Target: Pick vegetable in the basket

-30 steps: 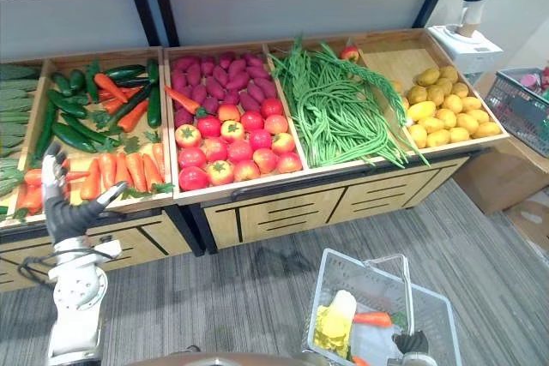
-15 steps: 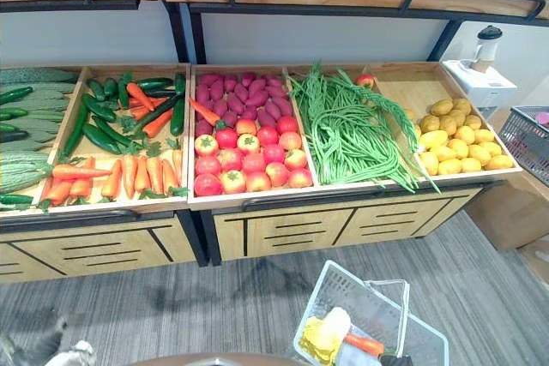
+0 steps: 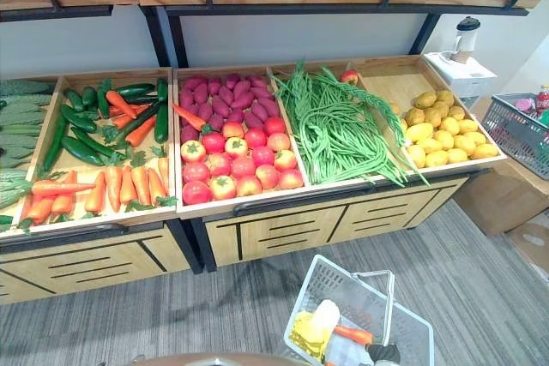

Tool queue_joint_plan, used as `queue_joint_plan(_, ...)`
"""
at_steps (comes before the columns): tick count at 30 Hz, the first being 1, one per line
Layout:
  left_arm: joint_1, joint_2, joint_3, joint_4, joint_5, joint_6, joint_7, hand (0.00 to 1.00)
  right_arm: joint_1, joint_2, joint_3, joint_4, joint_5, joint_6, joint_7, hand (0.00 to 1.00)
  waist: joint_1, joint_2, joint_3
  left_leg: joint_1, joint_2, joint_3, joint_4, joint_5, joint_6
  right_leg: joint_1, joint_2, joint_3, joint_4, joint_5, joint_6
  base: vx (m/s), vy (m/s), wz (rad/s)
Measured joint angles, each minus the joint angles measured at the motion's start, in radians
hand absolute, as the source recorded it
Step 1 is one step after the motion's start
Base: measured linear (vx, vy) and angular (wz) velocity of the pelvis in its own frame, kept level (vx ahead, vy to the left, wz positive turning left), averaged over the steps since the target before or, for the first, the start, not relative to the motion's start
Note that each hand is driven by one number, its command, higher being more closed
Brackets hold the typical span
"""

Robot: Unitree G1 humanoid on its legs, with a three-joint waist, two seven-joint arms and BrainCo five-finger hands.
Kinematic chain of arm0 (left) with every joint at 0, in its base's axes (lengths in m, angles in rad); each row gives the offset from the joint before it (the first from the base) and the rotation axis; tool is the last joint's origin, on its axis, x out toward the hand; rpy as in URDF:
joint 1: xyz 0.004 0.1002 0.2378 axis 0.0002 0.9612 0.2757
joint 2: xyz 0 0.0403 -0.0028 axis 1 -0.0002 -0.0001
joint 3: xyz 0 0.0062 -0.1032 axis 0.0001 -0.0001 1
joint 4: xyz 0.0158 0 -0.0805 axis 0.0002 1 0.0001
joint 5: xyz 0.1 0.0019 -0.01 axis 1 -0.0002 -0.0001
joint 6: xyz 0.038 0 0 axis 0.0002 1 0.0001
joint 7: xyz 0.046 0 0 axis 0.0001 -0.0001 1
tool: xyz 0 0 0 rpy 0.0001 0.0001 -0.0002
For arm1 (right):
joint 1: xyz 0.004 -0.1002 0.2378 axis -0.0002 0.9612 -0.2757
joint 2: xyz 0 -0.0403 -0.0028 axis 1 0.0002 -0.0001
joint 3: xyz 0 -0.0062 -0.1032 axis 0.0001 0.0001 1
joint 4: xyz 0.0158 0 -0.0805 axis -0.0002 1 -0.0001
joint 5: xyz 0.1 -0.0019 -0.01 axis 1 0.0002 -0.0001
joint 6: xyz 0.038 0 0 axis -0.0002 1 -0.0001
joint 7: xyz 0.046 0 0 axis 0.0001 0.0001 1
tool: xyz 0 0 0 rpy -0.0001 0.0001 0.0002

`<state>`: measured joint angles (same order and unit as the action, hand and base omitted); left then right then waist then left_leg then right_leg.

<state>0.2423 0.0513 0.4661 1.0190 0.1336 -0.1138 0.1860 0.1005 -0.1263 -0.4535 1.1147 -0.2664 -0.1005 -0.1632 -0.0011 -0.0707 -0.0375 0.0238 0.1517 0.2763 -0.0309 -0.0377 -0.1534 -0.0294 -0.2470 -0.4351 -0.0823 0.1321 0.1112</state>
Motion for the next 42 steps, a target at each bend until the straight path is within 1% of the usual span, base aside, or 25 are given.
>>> queue_joint_plan(5,-0.005,0.003,-0.076,0.017,0.000,0.000,-0.016,0.00,-0.008,-0.006,-0.003,0.000,0.014,0.000,0.002,1.00,-0.001,-0.001,0.028,0.032,0.012,0.018,0.036,-0.031,-0.005,-0.003,-0.007,0.027,0.072,-0.048,0.009,0.02,-0.001,-0.12)
queue_joint_plan(7,-0.006,0.009,-0.105,0.016,-0.002,-0.002,-0.015,0.00,-0.014,-0.012,-0.009,0.000,0.047,-0.001,0.002,1.00,-0.002,0.001,0.055,0.016,0.035,0.021,0.169,-0.111,-0.005,-0.013,-0.022,0.054,0.169,-0.100,0.017,-0.01,0.009,-0.20)
queue_joint_plan(10,-0.016,0.025,-0.148,0.018,-0.003,-0.007,-0.016,0.00,-0.016,-0.012,-0.012,-0.002,0.051,-0.009,0.000,1.00,-0.003,0.000,0.068,-0.031,0.066,0.052,0.323,-0.196,0.004,-0.062,-0.027,0.107,0.254,-0.114,0.027,-0.04,0.070,-0.49)
queue_joint_plan(11,-0.023,0.039,-0.171,0.020,-0.004,-0.007,-0.014,0.00,-0.024,-0.004,-0.009,-0.004,0.051,-0.014,0.000,1.00,-0.001,-0.009,0.083,-0.044,0.073,0.101,0.372,-0.233,0.013,-0.095,-0.025,0.159,0.256,-0.085,0.034,-0.05,0.138,-1.01)
queue_joint_plan(13,-0.034,0.044,-0.177,0.030,-0.003,-0.007,-0.012,0.00,-0.039,0.005,0.001,-0.005,0.051,-0.014,-0.001,1.00,-0.001,-0.011,0.093,-0.044,0.078,0.167,0.386,-0.253,0.036,-0.133,-0.011,0.191,0.220,0.012,-0.003,-0.13,0.161,-1.23)
queue_joint_plan(14,-0.044,0.043,-0.180,0.039,0.001,-0.006,-0.011,0.00,-0.053,0.006,0.028,-0.010,0.050,-0.014,0.000,1.00,0.003,0.012,0.100,-0.036,0.090,0.245,0.357,-0.241,0.069,-0.147,0.021,0.199,0.108,0.169,-0.048,-0.26,0.209,-1.56)
queue_joint_plan(15,-0.055,0.041,-0.187,0.042,0.002,-0.008,-0.008,0.00,-0.086,0.011,0.045,-0.014,0.050,-0.012,0.005,1.00,0.005,0.022,0.129,-0.020,0.102,0.325,0.338,-0.222,0.082,-0.169,0.015,0.094,0.178,0.143,-0.090,-0.27,0.210,-1.50)
queue_joint_plan(16,-0.062,0.044,-0.190,0.036,0.006,-0.008,-0.008,0.00,-0.091,0.011,0.046,-0.026,0.050,-0.014,0.005,1.00,0.002,0.019,0.147,-0.006,0.097,0.353,0.324,-0.216,0.083,-0.192,-0.006,0.011,0.333,0.026,-0.130,-0.23,0.180,-1.34)
queue_joint_plan(17,-0.062,0.047,-0.196,0.030,0.006,-0.010,-0.007,0.00,-0.094,-0.005,0.062,-0.036,0.050,-0.014,0.004,1.00,-0.003,0.012,0.161,0.021,0.086,0.407,0.306,-0.209,0.092,-0.203,-0.053,-0.112,0.568,-0.126,-0.158,-0.14,0.153,-1.24)
queue_joint_plan(18,-0.058,0.055,-0.205,0.031,0.006,-0.008,-0.005,0.00,-0.102,-0.017,0.077,-0.026,0.049,-0.013,0.005,1.00,0.000,0.004,0.161,0.033,0.087,0.466,0.313,-0.212,0.098,-0.185,-0.084,-0.193,0.701,-0.207,-0.165,-0.11,0.138,-1.26)
queue_joint_plan(20,-0.054,0.058,-0.215,0.034,0.006,-0.008,-0.005,0.00,-0.124,-0.014,0.088,0.010,0.048,-0.013,0.007,1.00,0.001,-0.005,0.165,0.054,0.087,0.553,0.321,-0.215,0.101,-0.165,-0.108,-0.272,0.758,-0.248,-0.177,-0.04,0.068,-1.33)
queue_joint_plan(21,-0.064,0.061,-0.211,0.035,0.006,-0.007,-0.005,0.00,-0.134,-0.011,0.092,0.018,0.047,-0.015,0.012,1.00,0.001,-0.021,0.164,0.060,0.080,0.601,0.343,-0.223,0.102,-0.174,-0.083,-0.305,0.708,-0.230,-0.179,-0.05,0.039,-1.70)
queue_joint_plan(22,-0.062,0.055,-0.189,0.039,0.006,-0.005,-0.009,0.00,-0.143,-0.011,0.100,0.022,0.046,-0.015,0.016,1.00,0.003,-0.006,0.163,0.055,0.087,0.624,0.324,-0.230,0.111,-0.171,-0.004,-0.301,0.591,-0.206,-0.209,-0.14,-0.003,-1.80)
queue_joint_plan(23,-0.055,0.039,-0.175,0.049,0.006,-0.007,-0.013,0.00,-0.164,-0.005,0.107,0.023,0.037,-0.014,0.018,1.00,0.021,0.030,0.153,0.059,0.108,0.689,0.266,-0.209,0.115,-0.139,0.068,-0.278,0.441,-0.198,-0.195,-0.17,-0.006,-1.92)
queue_joint_plan(24,-0.062,0.028,-0.176,0.044,0.007,-0.011,-0.014,0.00,-0.155,-0.016,0.106,0.034,0.029,-0.010,0.018,1.00,0.005,0.024,0.157,0.076,0.085,0.781,0.245,-0.184,0.105,-0.121,0.008,-0.339,0.598,-0.316,-0.176,-0.13,-0.016,-1.60)
queue_joint_plan(26,-0.073,0.038,-0.176,0.039,0.007,-0.005,-0.014,0.00,-0.156,-0.017,0.115,0.049,0.028,-0.007,0.019,1.00,0.011,0.013,0.159,0.091,0.071,0.862,0.257,-0.182,0.105,-0.063,-0.041,-0.388,0.578,-0.357,-0.099,-0.03,-0.046,-1.46)
queue_joint_plan(27,-0.070,0.040,-0.175,0.040,0.007,-0.005,-0.012,0.00,-0.166,-0.015,0.127,0.049,0.028,-0.006,0.019,1.00,0.014,0.007,0.158,0.092,0.078,0.905,0.281,-0.183,0.105,-0.060,-0.030,-0.388,0.518,-0.366,-0.085,0.00,-0.201,-1.84)
queue_joint_plan(29,-0.097,0.031,-0.178,0.047,0.019,-0.006,-0.011,0.00,-0.172,-0.016,0.144,0.040,0.028,-0.006,0.016,1.00,0.005,0.031,0.166,0.102,0.119,0.959,0.343,-0.187,0.107,-0.052,0.042,-0.374,0.401,-0.355,-0.114,0.01,-0.231,-1.44)
queue_joint_plan(31,-0.131,0.020,-0.177,0.048,0.038,-0.009,-0.006,0.00,-0.141,-0.015,0.150,0.038,0.029,-0.002,0.010,1.00,-0.001,0.067,0.159,0.108,0.196,0.971,0.441,-0.186,0.109,-0.030,0.124,-0.321,0.305,-0.321,-0.148,-0.01,-0.156,-0.87)
queue_joint_plan(32,-0.136,0.015,-0.177,0.049,0.039,-0.009,-0.006,0.00,-0.130,-0.015,0.150,0.035,0.029,-0.002,0.008,1.00,-0.008,0.066,0.160,0.107,0.217,0.970,0.469,-0.185,0.110,-0.022,0.140,-0.314,0.284,-0.315,-0.152,-0.05,-0.116,-0.55)
queue_joint_plan(34,-0.142,0.011,-0.177,0.046,0.042,-0.010,-0.002,0.00,-0.094,-0.015,0.178,0.010,0.029,-0.004,0.001,1.00,-0.025,0.068,0.160,0.117,0.303,0.922,0.611,-0.148,0.102,0.014,0.189,-0.252,0.223,-0.302,-0.170,-0.09,-0.100,-0.71)
queue_joint_plan(36,-0.142,0.015,-0.176,0.040,0.042,-0.014,-0.001,0.00,-0.090,-0.017,0.197,-0.002,0.029,-0.007,0.001,1.00,-0.023,0.053,0.169,0.097,0.315,0.841,0.656,-0.155,0.082,0.020,0.193,-0.210,0.212,-0.297,-0.177,-0.06,-0.043,-0.70)
queue_joint_plan(37,-0.142,0.020,-0.177,0.034,0.041,-0.017,0.000,0.00,-0.096,-0.017,0.208,-0.003,0.028,-0.010,0.001,1.00,-0.023,0.051,0.171,0.064,0.303,0.741,0.674,-0.170,0.066,0.024,0.193,-0.177,0.201,-0.290,-0.182,-0.06,-0.056,-0.81)
queue_joint_plan(39,-0.132,0.017,-0.189,0.004,0.038,-0.023,0.008,0.00,-0.106,-0.023,0.235,-0.005,0.024,-0.014,0.006,1.00,-0.006,0.045,0.180,-0.026,0.191,0.396,0.602,-0.183,0.058,0.035,0.187,-0.090,0.187,-0.260,-0.176,-0.06,-0.027,-1.21)
queue_joint_plan(42,-0.118,0.007,-0.195,-0.005,0.036,-0.032,0.015,0.00,-0.108,-0.025,0.259,-0.014,-0.004,-0.023,0.014,1.00,0.008,0.056,0.185,-0.050,0.070,0.106,0.422,-0.183,0.054,0.030,0.186,0.007,0.183,-0.240,-0.159,-0.04,0.100,-1.15)
